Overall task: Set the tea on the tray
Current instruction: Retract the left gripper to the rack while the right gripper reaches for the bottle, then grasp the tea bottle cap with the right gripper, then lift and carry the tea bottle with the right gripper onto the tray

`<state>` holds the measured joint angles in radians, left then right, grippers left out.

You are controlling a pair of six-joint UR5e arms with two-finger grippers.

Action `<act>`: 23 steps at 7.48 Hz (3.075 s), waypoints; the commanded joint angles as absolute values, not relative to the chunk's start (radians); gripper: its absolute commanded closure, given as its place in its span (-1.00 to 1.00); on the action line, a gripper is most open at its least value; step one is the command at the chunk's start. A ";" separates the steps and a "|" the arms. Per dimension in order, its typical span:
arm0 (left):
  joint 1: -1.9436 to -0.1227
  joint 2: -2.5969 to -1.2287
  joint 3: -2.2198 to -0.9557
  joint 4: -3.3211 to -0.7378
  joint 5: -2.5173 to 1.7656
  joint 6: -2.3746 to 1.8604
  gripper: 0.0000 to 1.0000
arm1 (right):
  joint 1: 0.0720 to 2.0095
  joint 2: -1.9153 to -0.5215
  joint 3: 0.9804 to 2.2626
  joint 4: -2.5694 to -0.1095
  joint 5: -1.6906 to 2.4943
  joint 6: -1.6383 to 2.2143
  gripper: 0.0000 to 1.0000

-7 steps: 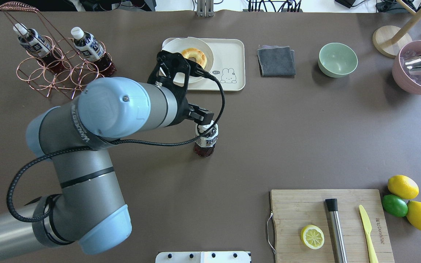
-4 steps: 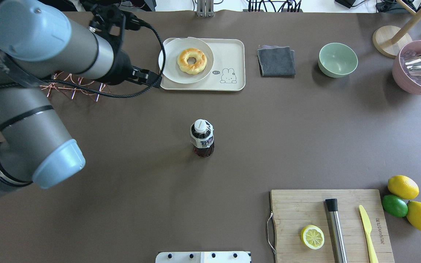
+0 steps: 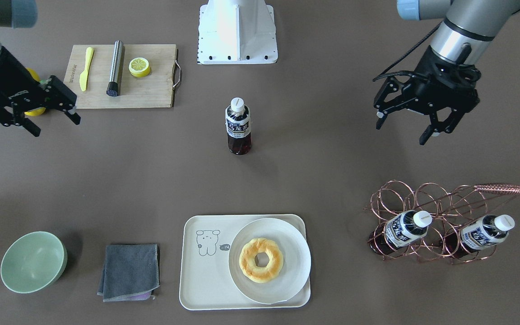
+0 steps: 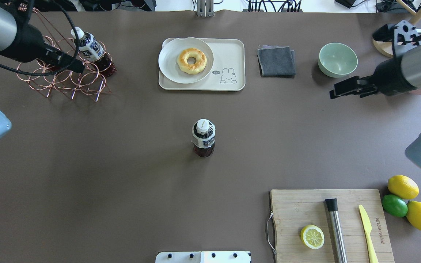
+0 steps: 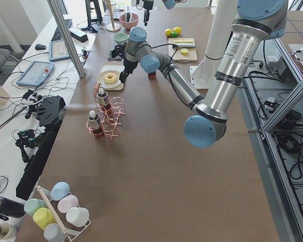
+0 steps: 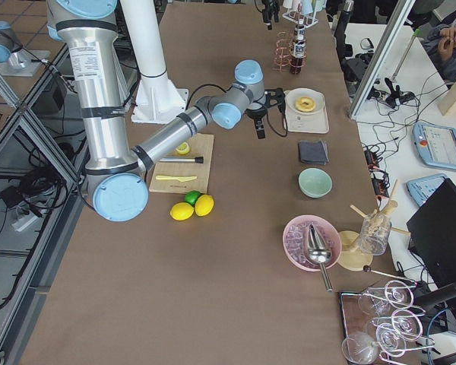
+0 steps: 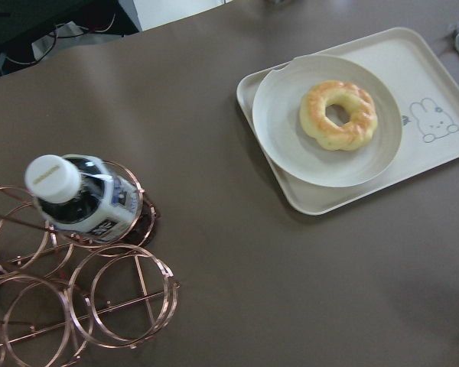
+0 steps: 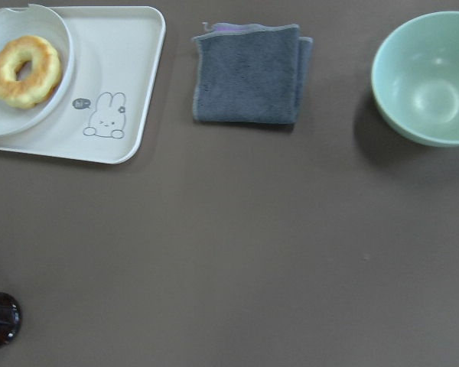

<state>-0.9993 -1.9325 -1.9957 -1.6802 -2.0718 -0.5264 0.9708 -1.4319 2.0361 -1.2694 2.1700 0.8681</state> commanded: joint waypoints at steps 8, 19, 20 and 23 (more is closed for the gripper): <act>-1.141 -1.726 -1.916 -1.891 -2.175 -0.350 -0.92 | 0.485 -0.704 1.820 -1.770 1.709 1.315 -0.91; -1.141 -1.712 -1.922 -1.908 -2.175 -0.359 -0.93 | 0.474 -0.689 1.807 -1.858 1.692 1.315 0.99; -1.141 -1.712 -1.925 -1.910 -2.175 -0.376 -0.93 | 0.474 -0.695 1.807 -1.858 1.693 1.315 1.00; -1.140 -1.686 -1.927 -1.965 -2.177 -0.408 -0.93 | 0.523 -0.681 1.812 -1.859 1.701 1.302 1.00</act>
<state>-1.1407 -1.7098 -1.9193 -1.9436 -2.1752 -0.3992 0.4809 -0.6872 1.8070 -1.8587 1.6945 1.3135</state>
